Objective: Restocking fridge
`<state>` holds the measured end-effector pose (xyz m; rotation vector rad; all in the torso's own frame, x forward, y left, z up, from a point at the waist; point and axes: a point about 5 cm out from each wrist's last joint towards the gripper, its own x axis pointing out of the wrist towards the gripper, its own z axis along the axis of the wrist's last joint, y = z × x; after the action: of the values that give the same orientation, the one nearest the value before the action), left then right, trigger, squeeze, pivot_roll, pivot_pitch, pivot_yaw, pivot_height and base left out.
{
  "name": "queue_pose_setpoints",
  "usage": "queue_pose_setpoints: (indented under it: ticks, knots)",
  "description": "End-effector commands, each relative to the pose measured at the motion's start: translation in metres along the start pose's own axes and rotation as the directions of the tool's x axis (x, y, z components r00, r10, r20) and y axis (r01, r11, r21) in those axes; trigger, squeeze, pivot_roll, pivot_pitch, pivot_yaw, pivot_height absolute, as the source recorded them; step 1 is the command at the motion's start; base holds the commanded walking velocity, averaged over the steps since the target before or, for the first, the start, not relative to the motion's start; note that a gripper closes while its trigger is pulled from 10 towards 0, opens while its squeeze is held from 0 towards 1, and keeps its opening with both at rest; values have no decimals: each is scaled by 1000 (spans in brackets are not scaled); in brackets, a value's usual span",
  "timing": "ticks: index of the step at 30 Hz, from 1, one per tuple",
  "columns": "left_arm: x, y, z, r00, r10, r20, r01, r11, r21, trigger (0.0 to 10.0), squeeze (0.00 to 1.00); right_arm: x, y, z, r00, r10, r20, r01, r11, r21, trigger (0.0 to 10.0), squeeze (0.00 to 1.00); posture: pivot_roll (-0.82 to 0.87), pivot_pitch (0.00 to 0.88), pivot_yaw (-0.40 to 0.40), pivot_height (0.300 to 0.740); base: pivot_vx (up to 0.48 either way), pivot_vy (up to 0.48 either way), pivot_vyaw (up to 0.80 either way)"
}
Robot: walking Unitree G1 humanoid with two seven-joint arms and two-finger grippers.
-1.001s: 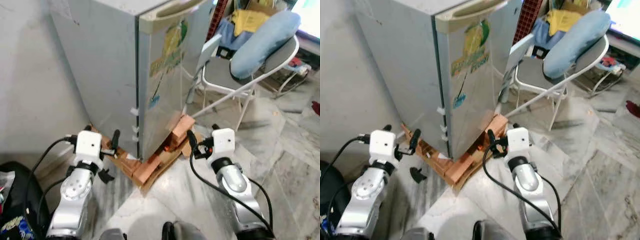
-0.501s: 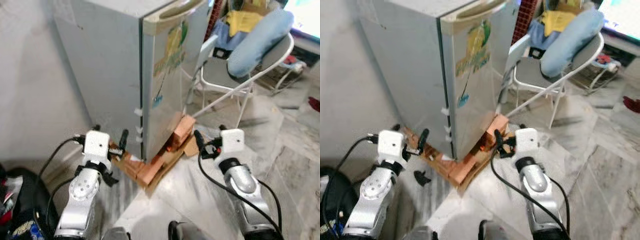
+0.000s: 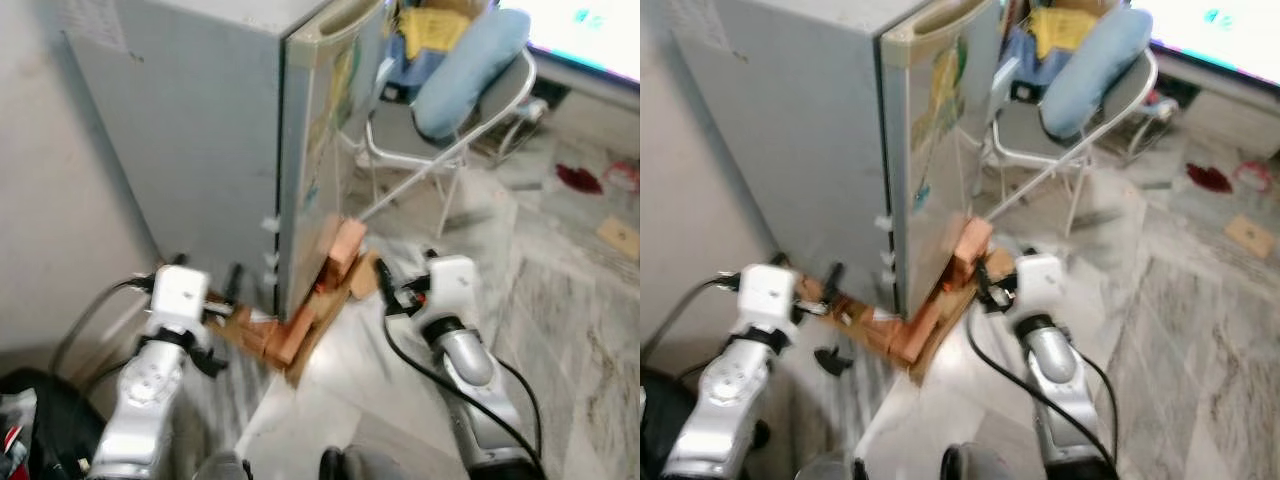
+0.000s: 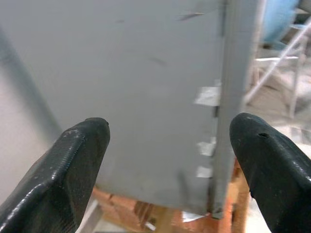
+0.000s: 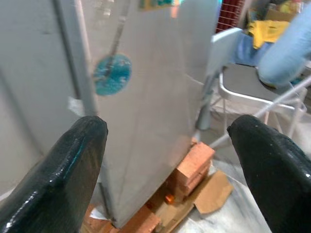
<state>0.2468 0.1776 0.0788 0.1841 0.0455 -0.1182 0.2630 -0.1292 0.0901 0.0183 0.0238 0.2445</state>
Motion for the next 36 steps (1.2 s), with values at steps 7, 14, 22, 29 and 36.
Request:
queue_pose_setpoints:
  ticks: [7, 14, 22, 29, 36]
  knots:
    - [2, -18, 10, 995, -86, 52, 87, 996, -22, 10000, 0, -4, -13, -2, 999, -44, -14, 44, 999, -25, 10000, 0, 59, 71, -64, 740, 237, 0, -343]
    - [2, -18, 10, 995, -82, 55, 84, 996, -18, 10000, 0, -4, -13, -2, 999, -41, -14, 41, 999, -29, 10000, 0, 59, 70, -65, 740, 120, 0, 0]
    - [2, -20, 11, 992, -107, 68, 109, 994, -26, 10000, 0, -1, -14, -3, 999, -38, -21, 38, 999, -37, 10000, 0, 67, 64, -71, 740, 266, 0, -70]
    - [4, -19, 12, 992, -99, 74, 101, 994, -27, 10000, 0, -1, -16, -3, 999, -47, -19, 47, 998, -39, 10000, 0, 63, 59, -69, 740, 475, 0, -538]
    - [5, -18, 12, 994, -89, 71, 91, 995, -29, 10000, 0, -1, -16, -4, 998, -52, -18, 51, 998, -41, 10000, 0, 65, 59, -71, 740, 104, 0, 0]
